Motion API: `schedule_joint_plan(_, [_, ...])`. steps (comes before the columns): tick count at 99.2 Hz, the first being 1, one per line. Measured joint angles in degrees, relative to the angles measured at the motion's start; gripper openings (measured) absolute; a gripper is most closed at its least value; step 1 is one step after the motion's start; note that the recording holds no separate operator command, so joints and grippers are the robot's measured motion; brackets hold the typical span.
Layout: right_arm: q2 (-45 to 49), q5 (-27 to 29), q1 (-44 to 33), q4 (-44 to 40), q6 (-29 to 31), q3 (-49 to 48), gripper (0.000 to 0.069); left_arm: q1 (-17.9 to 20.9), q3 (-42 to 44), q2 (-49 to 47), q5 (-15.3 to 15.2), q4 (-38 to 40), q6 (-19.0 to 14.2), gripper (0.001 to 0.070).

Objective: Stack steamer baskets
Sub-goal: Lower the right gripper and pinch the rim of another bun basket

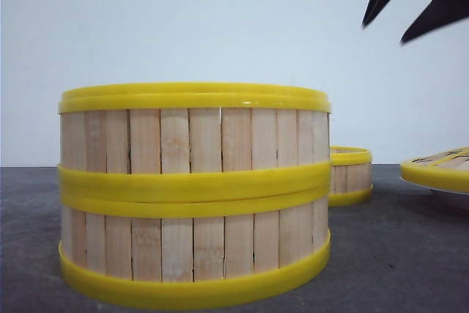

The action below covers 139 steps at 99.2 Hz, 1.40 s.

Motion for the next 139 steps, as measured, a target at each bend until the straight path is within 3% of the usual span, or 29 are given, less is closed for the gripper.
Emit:
schedule_joint_plan(16, [11.19, 3.93, 0.24, 0.02, -0.02, 5.18, 0.0417, -1.11, -6.34, -7.91, -0.02, -3.80, -1.16, 0.0300])
schedule_joint_plan(33, [20.65, 6.69, 0.33, 0.13, -0.04, 8.81, 0.0417, -1.44, -6.93, -13.60, 0.00, -8.76, -2.01, 0.0301])
schedule_joint_plan(70, [28.46, 9.90, 1.99, 3.43, -0.02, 9.22, 0.0411, -1.44, -6.93, -19.28, -0.04, -16.57, -2.84, 0.0302])
schedule_joint_plan(95, [28.83, 12.90, 3.15, 3.78, 0.28, 9.29, 0.0235, -1.44, -6.93, -19.78, -0.04, -17.75, -2.86, 0.0302])
schedule_joint_plan(124, [30.97, 12.96, 4.09, 3.72, 1.60, 9.42, 0.0196, -1.44, -6.93, -19.78, -0.04, -17.81, -2.86, 0.0302])
schedule_joint_plan(139, [31.12, 15.10, 4.39, 3.58, 3.10, 9.42, 0.0083, -1.44, -6.93, -19.78, -0.04, -18.08, -2.86, 0.0302])
